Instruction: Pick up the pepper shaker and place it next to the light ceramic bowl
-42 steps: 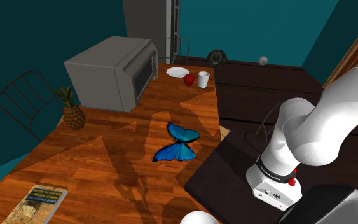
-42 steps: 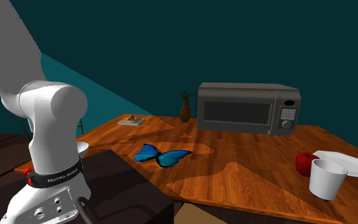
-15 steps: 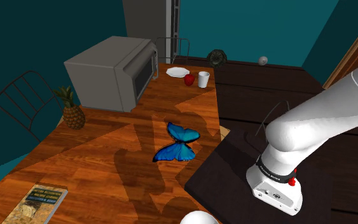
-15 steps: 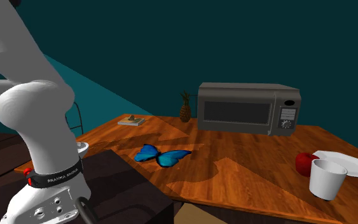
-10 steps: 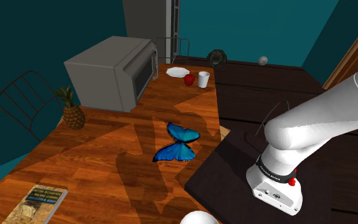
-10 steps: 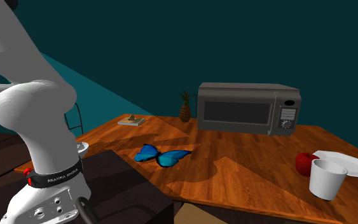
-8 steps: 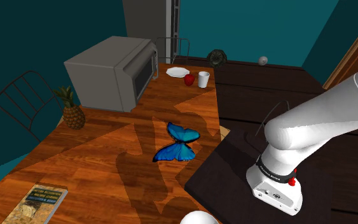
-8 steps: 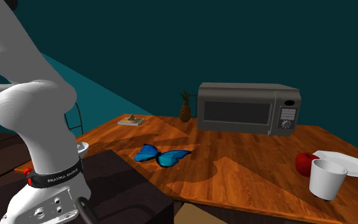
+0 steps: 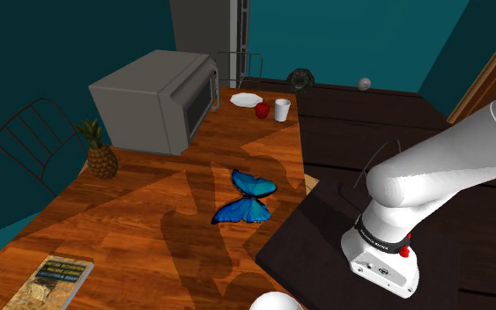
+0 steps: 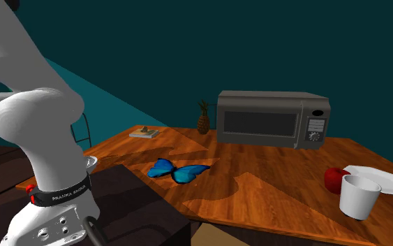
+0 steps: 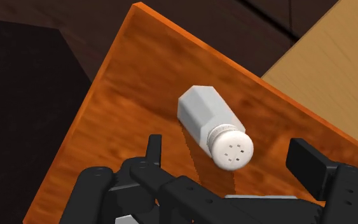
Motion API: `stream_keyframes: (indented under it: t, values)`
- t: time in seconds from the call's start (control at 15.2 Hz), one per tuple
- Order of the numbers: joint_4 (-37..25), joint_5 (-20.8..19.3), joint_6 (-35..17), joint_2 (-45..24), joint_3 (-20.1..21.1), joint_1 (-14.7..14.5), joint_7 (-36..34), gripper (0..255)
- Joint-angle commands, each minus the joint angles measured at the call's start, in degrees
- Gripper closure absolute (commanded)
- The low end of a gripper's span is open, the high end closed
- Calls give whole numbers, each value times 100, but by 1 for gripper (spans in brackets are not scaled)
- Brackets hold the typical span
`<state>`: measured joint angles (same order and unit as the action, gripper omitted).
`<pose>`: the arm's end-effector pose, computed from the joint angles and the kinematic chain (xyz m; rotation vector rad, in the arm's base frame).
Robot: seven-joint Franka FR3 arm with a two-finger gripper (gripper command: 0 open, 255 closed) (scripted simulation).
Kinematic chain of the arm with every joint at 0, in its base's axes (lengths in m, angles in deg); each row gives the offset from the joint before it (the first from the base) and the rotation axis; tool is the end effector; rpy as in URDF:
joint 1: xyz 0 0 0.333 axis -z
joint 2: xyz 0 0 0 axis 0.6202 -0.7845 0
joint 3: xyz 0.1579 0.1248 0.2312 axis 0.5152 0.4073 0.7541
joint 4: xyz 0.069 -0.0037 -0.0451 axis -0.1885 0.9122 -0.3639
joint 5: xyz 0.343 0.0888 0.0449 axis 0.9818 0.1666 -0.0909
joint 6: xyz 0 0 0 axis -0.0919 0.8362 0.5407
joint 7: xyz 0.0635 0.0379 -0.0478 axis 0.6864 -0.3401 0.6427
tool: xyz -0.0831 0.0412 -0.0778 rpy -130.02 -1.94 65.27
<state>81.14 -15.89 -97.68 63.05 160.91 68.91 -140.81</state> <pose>-0.0185 0.4608 0.2185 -2.9714 0.7566 0.0109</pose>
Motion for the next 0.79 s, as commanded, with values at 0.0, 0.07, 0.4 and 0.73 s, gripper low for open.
stream_keyframes:
  t: [0.0, 0.07, 0.4, 0.73]
  values:
    - [67, -348, 97, -207, -372, -314, -247, 0]
    - [125, -718, 198, -421, -786, -667, -510, 0]
    - [202, -1442, 393, -824, -1694, -1464, -1021, 0]
    - [202, -1441, 393, -823, -1694, -1465, -1021, 0]
